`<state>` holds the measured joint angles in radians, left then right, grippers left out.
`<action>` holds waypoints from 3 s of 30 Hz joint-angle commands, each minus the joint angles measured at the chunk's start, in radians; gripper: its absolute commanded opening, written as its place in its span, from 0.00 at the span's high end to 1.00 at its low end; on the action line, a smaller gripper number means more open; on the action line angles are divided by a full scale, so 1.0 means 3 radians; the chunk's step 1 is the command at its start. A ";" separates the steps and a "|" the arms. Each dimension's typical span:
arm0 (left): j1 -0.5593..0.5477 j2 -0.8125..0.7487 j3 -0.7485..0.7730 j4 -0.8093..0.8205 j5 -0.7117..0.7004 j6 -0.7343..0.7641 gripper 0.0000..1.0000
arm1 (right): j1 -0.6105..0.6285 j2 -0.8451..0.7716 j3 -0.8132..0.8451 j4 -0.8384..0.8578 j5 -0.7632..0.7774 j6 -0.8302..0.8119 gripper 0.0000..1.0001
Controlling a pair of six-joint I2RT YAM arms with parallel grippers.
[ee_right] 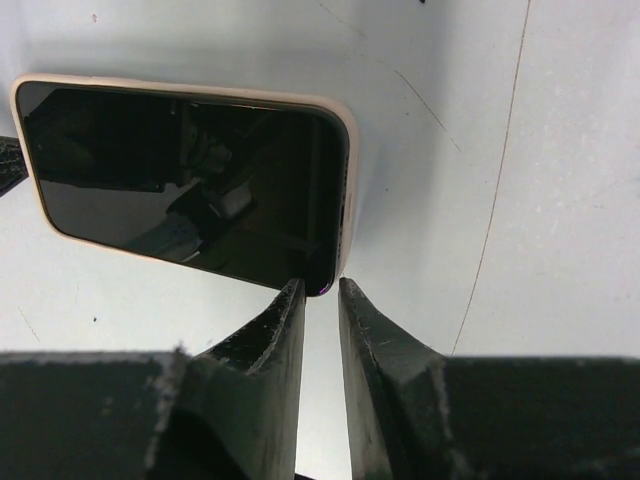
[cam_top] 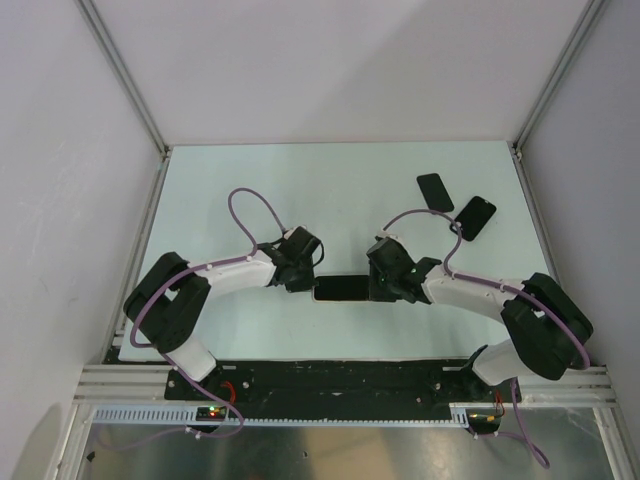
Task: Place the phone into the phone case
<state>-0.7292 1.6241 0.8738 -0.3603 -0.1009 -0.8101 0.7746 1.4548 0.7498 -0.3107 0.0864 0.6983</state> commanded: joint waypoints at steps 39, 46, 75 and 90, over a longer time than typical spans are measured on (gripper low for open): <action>-0.0033 -0.0109 0.0127 0.0168 0.0133 0.0072 0.99 | 0.0062 0.0065 0.0071 -0.0050 0.0165 -0.0030 0.82; -0.0026 -0.0375 0.0006 0.0161 0.0078 0.0117 0.94 | -0.0122 -0.0373 0.0297 -0.0112 0.0173 -0.0209 0.71; -0.0579 -0.0252 -0.0207 0.0306 -0.0210 -0.0468 0.97 | -0.0330 0.0954 0.1062 -0.0045 -0.0198 -0.0790 0.77; 0.0051 0.0057 0.0065 0.0326 -0.0150 -0.0071 0.97 | -0.0019 0.0226 0.0385 -0.0099 -0.0206 -0.0327 0.78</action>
<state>-0.7635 1.6089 0.8345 -0.3031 -0.0689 -0.8852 0.7246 1.5890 0.8989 -0.2905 0.0372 0.5453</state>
